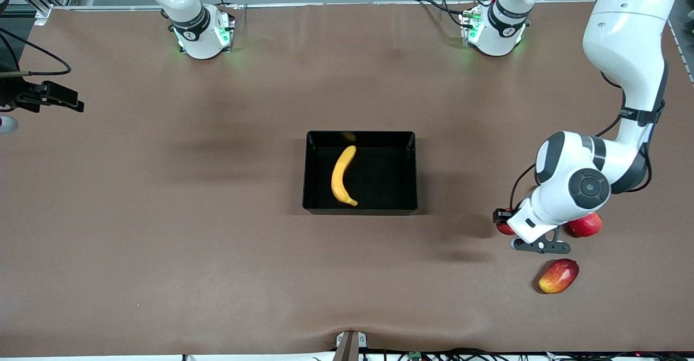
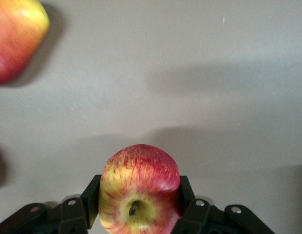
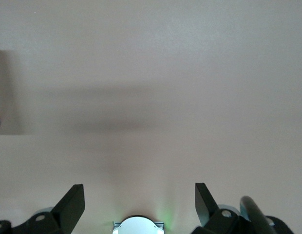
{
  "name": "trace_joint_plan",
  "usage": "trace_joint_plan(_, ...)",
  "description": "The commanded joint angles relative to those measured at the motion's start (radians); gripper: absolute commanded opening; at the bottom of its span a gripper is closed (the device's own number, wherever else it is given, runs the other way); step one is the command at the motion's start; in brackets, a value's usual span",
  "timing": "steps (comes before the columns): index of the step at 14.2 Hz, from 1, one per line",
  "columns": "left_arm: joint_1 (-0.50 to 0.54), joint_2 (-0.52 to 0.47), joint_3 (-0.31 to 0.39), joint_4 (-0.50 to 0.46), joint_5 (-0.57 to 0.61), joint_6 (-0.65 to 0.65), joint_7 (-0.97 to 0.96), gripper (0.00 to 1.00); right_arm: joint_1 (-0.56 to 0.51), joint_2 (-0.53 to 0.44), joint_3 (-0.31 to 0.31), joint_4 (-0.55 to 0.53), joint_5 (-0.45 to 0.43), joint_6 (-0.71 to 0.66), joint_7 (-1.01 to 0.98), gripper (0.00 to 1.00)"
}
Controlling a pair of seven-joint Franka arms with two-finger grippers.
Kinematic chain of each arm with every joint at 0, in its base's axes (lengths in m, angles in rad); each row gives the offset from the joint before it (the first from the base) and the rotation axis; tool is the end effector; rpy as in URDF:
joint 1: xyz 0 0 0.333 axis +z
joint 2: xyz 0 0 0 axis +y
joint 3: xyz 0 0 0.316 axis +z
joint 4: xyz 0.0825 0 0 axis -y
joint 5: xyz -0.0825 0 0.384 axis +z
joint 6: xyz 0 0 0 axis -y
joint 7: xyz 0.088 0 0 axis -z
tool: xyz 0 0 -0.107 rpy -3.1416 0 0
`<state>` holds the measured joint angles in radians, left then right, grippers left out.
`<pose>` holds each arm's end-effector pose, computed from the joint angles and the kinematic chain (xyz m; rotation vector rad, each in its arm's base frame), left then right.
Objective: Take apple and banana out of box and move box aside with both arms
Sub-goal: 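Carry the apple beside the other fruits and release it with the left gripper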
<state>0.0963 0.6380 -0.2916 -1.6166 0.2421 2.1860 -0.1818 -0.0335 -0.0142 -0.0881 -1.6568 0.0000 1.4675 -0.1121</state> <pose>0.6798 -0.0997 0.2607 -3.1089 0.1654 0.0484 0.5310 -0.0652 0.5842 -3.1082 0.0146 0.2708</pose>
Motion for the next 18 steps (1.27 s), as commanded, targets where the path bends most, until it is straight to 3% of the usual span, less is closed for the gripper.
trace_joint_plan(1, 0.008, -0.021, -0.001, -0.071, 0.0, 0.023, -0.007, 0.0, -0.009, 0.019, 0.005, 0.023, 0.014, -0.016, -0.011, 1.0)
trace_joint_plan(4, 0.026, -0.003, -0.001, -0.121, 0.008, 0.136, -0.005, 0.0, -0.011, 0.02, 0.005, 0.025, 0.015, -0.016, -0.011, 1.0)
trace_joint_plan(8, 0.033, 0.011, 0.0, -0.141, 0.009, 0.155, -0.007, 0.0, -0.014, 0.037, 0.005, 0.025, 0.014, -0.016, -0.009, 1.0)
trace_joint_plan(9, 0.036, 0.009, 0.0, -0.141, 0.009, 0.155, -0.007, 0.31, -0.016, 0.037, 0.005, 0.025, 0.015, -0.016, -0.009, 1.0)
trace_joint_plan(10, 0.043, 0.003, 0.0, -0.14, 0.009, 0.153, -0.008, 0.9, -0.017, 0.039, 0.004, 0.025, 0.014, -0.018, -0.009, 1.0)
trace_joint_plan(11, 0.045, -0.007, -0.001, -0.132, 0.011, 0.147, -0.004, 1.0, -0.017, 0.039, 0.004, 0.023, 0.015, -0.018, -0.009, 1.0)
trace_joint_plan(14, 0.025, -0.088, -0.015, -0.129, 0.011, 0.108, -0.024, 1.0, -0.016, 0.039, 0.004, 0.023, 0.015, -0.018, -0.006, 1.0)
trace_joint_plan(18, -0.001, -0.172, -0.093, -0.079, 0.0, 0.019, -0.044, 1.0, -0.017, 0.039, 0.004, 0.025, 0.015, -0.018, -0.009, 1.0)
